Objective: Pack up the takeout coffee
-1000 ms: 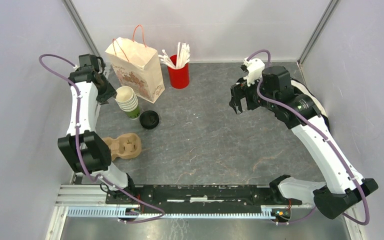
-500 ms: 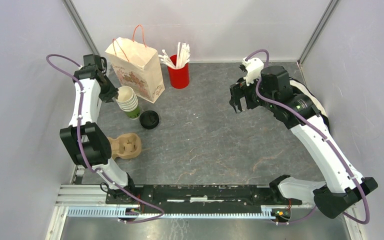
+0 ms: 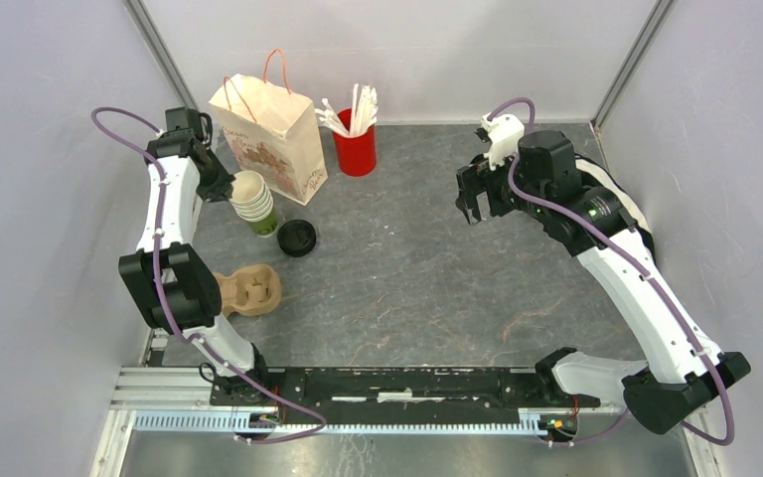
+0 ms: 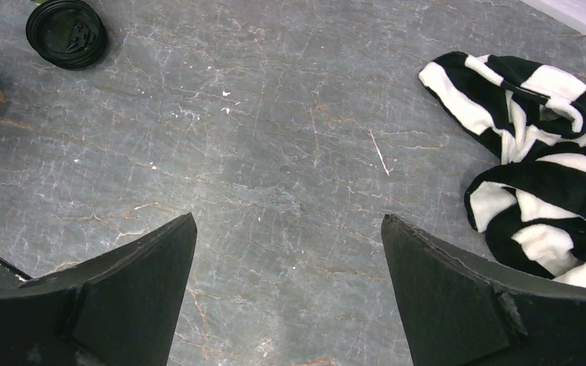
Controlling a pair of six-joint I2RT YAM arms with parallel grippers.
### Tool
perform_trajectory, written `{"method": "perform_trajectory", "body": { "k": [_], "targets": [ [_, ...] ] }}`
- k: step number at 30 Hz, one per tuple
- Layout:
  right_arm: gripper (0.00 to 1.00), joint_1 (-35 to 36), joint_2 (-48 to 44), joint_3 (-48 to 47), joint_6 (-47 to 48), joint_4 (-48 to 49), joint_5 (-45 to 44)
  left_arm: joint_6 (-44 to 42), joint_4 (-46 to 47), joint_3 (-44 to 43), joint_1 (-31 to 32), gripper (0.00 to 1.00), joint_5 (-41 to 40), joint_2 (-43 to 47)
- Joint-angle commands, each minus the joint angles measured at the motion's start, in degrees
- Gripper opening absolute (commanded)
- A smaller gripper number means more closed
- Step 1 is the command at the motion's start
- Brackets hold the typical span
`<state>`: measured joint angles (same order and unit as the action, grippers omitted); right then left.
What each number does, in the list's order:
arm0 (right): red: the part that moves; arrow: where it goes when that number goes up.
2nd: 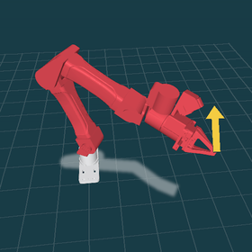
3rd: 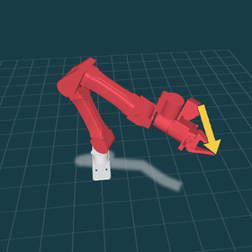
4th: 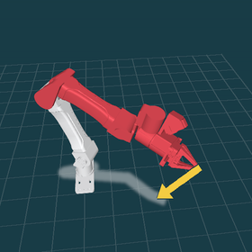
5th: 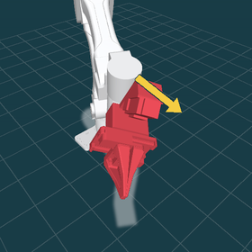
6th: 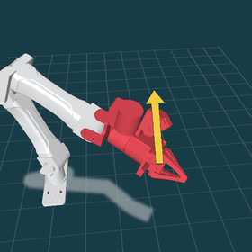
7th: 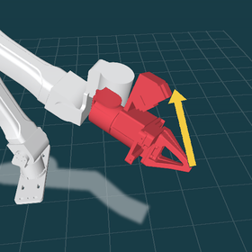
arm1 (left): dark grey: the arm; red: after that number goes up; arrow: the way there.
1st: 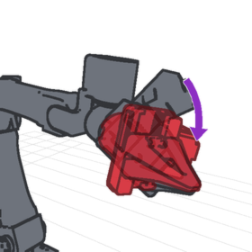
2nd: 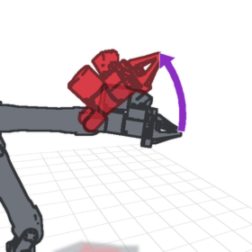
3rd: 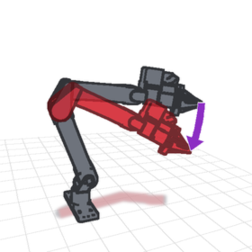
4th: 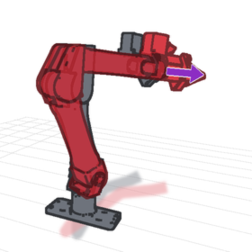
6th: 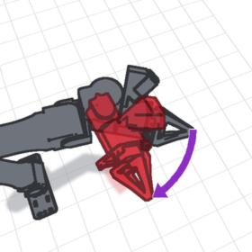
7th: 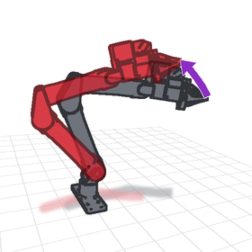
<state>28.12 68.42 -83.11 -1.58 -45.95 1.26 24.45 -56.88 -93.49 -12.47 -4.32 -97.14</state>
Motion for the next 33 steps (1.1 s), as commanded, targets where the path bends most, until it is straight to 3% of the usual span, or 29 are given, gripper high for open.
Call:
{"method": "perform_trajectory", "body": {
  "k": [1,15,23,33],
  "targets": [
    [0.98,0.11,-0.18,-0.67,0.47,2.11,-0.73,-1.23,1.2,-2.67,-0.08,0.13,0.18,0.46],
    [0.98,0.25,0.01,-0.65,0.3,2.2,-0.29,-1.11,1.19,-4.05,0.16,0.02,0.36,1.36],
    [0.98,0.42,-0.04,-0.76,0.31,2.24,-0.04,-0.42,3.98,-1.98,0.06,0.02,0.73,4.39],
    [0.98,1.06,-0.13,-1.0,0.36,2.04,-0.03,4.56,15.69,6.73,-1.72,0.02,7.46,12.72]
  ]
}}
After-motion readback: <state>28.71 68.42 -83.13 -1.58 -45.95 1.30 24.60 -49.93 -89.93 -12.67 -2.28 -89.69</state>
